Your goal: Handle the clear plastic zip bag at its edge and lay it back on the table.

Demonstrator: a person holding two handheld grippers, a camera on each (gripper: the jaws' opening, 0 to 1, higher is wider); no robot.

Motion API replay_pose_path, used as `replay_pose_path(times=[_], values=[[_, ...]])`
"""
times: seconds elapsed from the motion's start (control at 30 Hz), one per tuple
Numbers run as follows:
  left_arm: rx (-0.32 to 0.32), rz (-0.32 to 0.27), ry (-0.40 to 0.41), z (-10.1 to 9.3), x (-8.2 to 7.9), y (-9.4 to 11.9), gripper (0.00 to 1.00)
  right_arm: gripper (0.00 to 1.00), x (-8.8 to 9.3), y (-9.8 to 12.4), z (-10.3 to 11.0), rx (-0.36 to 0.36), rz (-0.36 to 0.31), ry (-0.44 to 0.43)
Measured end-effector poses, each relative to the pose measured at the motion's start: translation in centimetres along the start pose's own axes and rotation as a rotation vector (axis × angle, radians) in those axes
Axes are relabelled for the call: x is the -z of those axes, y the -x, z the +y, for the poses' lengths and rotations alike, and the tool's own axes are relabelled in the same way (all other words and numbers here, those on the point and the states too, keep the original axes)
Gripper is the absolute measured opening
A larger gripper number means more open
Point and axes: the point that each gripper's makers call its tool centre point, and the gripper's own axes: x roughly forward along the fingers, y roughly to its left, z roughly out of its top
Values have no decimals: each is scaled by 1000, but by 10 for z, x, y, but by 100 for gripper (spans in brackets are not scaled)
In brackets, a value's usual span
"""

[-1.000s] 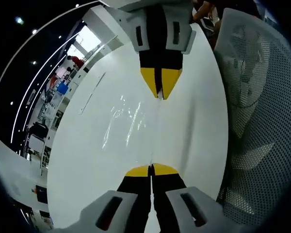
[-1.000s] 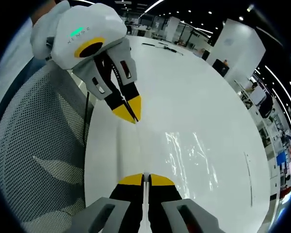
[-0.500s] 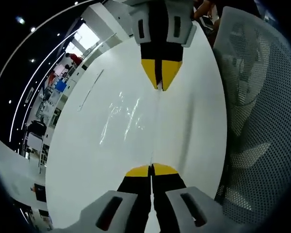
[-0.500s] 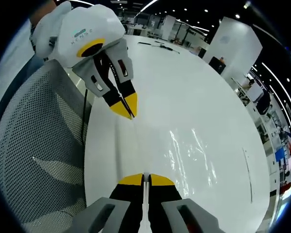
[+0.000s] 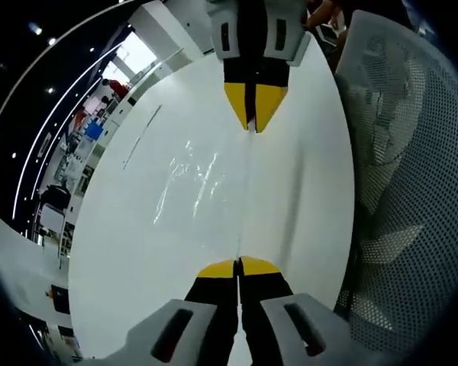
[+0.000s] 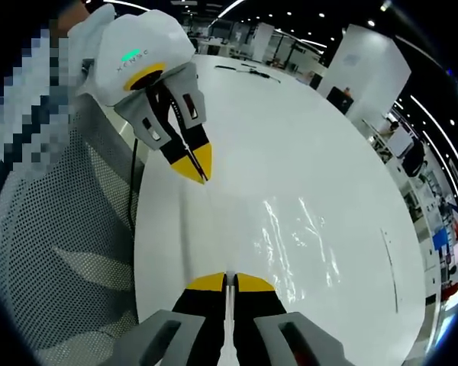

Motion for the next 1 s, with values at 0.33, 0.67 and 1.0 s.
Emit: replay_pose_path(times=[0.33, 0.67, 1.0], values=[[-8, 3, 11, 3, 4, 2, 0, 0, -1, 0, 0, 6, -8, -12], [-12, 4, 11, 1, 7, 2, 0, 0, 0, -1, 2, 2, -7, -10], [-5, 9, 2, 0, 10, 1, 0, 0, 4, 0, 1, 8, -3, -21]])
